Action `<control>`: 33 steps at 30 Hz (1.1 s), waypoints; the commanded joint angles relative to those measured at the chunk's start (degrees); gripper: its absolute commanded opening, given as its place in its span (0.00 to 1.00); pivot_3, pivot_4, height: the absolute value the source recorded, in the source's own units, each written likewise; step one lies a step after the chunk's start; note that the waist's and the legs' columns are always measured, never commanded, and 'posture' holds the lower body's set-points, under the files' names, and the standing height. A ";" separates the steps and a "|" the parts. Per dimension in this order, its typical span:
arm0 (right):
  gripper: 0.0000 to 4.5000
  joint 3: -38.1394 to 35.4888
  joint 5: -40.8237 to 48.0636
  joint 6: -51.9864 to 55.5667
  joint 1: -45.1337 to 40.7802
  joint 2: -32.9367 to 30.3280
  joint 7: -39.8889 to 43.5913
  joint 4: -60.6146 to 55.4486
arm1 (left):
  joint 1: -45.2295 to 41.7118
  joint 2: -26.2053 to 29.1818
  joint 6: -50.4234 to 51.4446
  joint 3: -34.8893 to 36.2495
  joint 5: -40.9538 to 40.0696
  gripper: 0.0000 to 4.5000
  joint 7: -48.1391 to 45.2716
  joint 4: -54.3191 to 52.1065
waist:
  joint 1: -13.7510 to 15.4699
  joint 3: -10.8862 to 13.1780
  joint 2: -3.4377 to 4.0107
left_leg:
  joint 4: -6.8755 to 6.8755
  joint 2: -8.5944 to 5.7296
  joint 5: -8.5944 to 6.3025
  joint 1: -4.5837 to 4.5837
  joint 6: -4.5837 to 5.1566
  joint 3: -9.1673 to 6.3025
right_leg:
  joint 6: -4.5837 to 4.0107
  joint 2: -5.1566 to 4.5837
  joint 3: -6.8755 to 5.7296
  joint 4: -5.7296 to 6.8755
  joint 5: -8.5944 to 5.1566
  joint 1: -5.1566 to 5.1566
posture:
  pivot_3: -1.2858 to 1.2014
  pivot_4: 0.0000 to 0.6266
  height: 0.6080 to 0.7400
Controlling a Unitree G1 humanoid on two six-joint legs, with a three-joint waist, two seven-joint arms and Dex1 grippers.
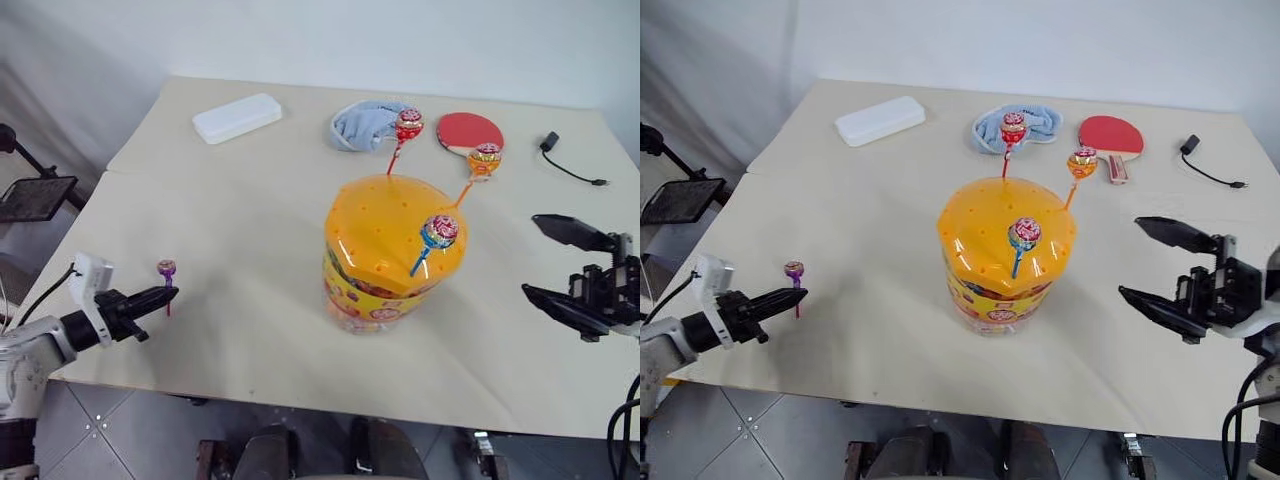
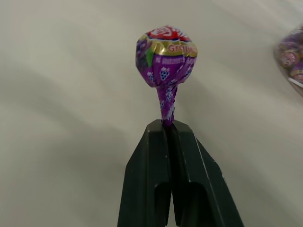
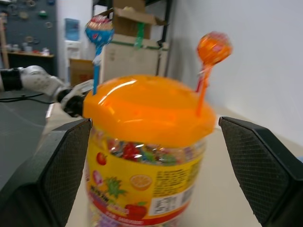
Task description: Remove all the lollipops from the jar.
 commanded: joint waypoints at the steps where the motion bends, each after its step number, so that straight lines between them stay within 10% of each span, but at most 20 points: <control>1: 1.00 -0.87 -0.91 -1.41 -0.89 -1.37 2.28 1.34 | 0.36 0.13 3.97 -0.28 0.63 0.00 4.09 -3.21 | -0.29 0.02 0.07 | -0.01 0.01 -0.01 0.01 -0.01 0.01 | 0.00 0.01 0.00 0.01 0.00 -0.01 | 0.52 0.24 1.00; 14: 1.00 -4.42 -1.41 -1.36 0.45 -3.55 2.48 2.76 | 1.01 4.15 -1.05 3.70 -0.21 0.80 -7.05 2.92 | -0.69 0.04 0.26 | -0.02 0.04 0.00 0.05 -0.03 0.10 | 0.00 0.06 0.01 0.04 0.00 -0.04 | 0.52 0.24 1.00; 22: 1.00 -13.96 2.76 3.09 2.64 -6.29 -2.80 0.51 | -9.47 11.90 -14.45 5.41 -3.88 0.80 -26.50 8.23 | -0.25 0.09 0.34 | -0.03 0.03 -0.03 -0.07 -0.06 0.08 | -0.07 -0.01 -0.07 0.03 -0.04 -0.17 | 0.52 0.24 1.00; 33: 1.00 -13.84 3.14 1.81 3.50 -1.79 -7.99 -5.52 | -52.06 -11.15 -11.38 -18.26 -1.86 1.00 -27.15 17.42 | -0.52 0.07 0.37 | 0.09 -0.16 0.10 -0.05 0.15 0.56 | 0.27 0.55 -0.24 0.23 0.15 -0.07 | 0.52 0.24 1.00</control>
